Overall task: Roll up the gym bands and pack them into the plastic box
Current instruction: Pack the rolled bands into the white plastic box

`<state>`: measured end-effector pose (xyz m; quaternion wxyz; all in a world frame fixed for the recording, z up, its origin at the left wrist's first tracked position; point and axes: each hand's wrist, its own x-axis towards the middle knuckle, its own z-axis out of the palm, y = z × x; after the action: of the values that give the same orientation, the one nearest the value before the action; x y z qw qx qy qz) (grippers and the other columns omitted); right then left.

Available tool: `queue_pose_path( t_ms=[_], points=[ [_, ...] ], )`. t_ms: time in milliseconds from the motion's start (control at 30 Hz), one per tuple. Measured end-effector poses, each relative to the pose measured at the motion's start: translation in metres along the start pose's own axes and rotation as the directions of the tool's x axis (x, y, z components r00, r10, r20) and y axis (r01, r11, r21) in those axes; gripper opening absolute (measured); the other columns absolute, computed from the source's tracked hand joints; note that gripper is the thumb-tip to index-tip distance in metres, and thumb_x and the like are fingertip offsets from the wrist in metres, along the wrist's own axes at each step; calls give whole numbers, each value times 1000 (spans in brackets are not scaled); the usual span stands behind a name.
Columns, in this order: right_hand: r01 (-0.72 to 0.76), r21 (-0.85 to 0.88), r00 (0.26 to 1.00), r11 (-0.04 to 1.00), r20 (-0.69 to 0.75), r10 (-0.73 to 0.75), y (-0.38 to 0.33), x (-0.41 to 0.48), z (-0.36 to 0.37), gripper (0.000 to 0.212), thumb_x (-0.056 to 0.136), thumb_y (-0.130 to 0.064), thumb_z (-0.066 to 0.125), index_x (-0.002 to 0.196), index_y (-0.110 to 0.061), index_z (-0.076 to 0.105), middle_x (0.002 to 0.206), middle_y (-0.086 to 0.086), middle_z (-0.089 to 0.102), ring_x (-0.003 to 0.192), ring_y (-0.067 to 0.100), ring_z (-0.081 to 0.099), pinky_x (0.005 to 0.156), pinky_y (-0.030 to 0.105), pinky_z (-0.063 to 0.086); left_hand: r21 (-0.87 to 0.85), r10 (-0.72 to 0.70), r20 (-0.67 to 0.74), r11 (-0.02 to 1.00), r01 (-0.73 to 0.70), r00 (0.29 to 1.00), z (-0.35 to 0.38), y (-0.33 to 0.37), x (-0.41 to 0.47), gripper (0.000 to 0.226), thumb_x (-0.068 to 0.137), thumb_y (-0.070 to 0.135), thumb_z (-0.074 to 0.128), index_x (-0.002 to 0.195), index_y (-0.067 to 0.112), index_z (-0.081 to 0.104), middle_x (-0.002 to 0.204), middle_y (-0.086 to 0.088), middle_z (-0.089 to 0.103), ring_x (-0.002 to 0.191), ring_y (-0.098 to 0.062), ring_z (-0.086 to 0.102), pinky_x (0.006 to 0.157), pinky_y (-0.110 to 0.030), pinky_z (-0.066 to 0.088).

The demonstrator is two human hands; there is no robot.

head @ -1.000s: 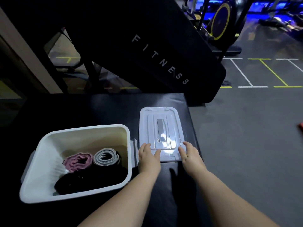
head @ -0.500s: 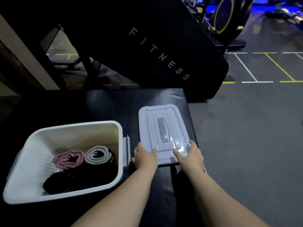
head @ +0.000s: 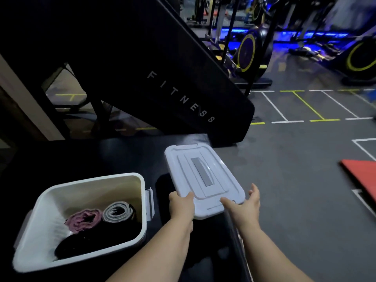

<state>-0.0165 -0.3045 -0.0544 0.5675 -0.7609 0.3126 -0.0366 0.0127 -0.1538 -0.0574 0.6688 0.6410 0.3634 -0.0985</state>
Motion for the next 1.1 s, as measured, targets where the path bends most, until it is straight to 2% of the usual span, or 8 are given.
queue_pose_path(
  t_ms=[100, 233, 433, 600, 700, 767, 900, 1100],
  points=[
    [-92, 280, 996, 956, 22, 90, -30, -23, 4, 106, 77, -9, 79, 153, -19, 6, 139, 5, 42, 108, 21, 55, 91, 33, 47, -144, 17, -17, 989, -19, 1000, -6, 21, -25, 28, 92, 13, 59, 117, 8, 45, 100, -4, 60, 87, -21, 59, 74, -30, 44],
    [-194, 500, 974, 844, 202, 104, -65, -59, 24, 85, 89, 0, 62, 150, -32, 11, 114, 11, 63, 89, 21, 65, 51, 23, 54, -238, 72, -30, 968, -77, 997, -24, 51, -56, 27, 94, 15, 60, 113, 9, 42, 105, -9, 59, 90, -24, 57, 77, -32, 42],
    [-134, 495, 968, 859, 253, 6, -108, -93, 46, 69, 93, -1, 57, 145, -32, 24, 107, 13, 69, 84, 23, 68, 59, 31, 55, -291, 141, -20, 947, -140, 990, -88, 84, -61, 44, 84, 10, 73, 110, 9, 38, 104, -13, 58, 86, -25, 58, 82, -36, 48],
    [-106, 333, 936, 937, 352, -19, -124, -115, 65, 68, 90, -10, 62, 139, -44, 31, 108, 17, 70, 92, 30, 70, 70, 41, 59, -238, 173, -222, 945, -225, 960, -185, 113, -40, 52, 86, 15, 71, 122, 3, 35, 121, -20, 54, 100, -31, 56, 88, -41, 46],
    [-77, 224, 924, 972, 383, -15, -128, -131, 80, 58, 89, -13, 64, 134, -36, 35, 92, 15, 69, 79, 27, 68, 70, 43, 58, -175, 195, -381, 945, -278, 904, -243, 121, -33, 65, 89, 18, 68, 140, 4, 31, 135, -21, 49, 116, -38, 53, 98, -46, 45],
    [-72, 197, 923, 978, 385, -10, -133, -141, 91, 51, 91, -11, 63, 129, -26, 34, 97, 12, 68, 78, 25, 68, 63, 37, 55, -156, 191, -430, 947, -282, 882, -277, 119, -29, 64, 91, 21, 65, 144, 8, 32, 140, -20, 46, 120, -39, 51, 101, -47, 43],
    [-16, 82, 915, 996, 404, -19, -137, -159, 108, 43, 92, -10, 59, 128, -19, 38, 104, 13, 63, 88, 24, 65, 67, 33, 52, -93, 192, -321, 968, -232, 928, -326, 101, -15, 49, 95, 31, 58, 138, 11, 48, 130, -15, 58, 113, -36, 57, 100, -52, 46],
    [55, -1, 934, 999, 353, -51, -133, -166, 135, 45, 91, -14, 60, 131, -33, 50, 97, 4, 68, 87, 23, 67, 73, 38, 55, -92, 127, -217, 984, -150, 968, -356, 70, -4, 23, 97, 16, 53, 118, 8, 55, 102, -13, 66, 93, -35, 64, 90, -54, 53]
  ],
)
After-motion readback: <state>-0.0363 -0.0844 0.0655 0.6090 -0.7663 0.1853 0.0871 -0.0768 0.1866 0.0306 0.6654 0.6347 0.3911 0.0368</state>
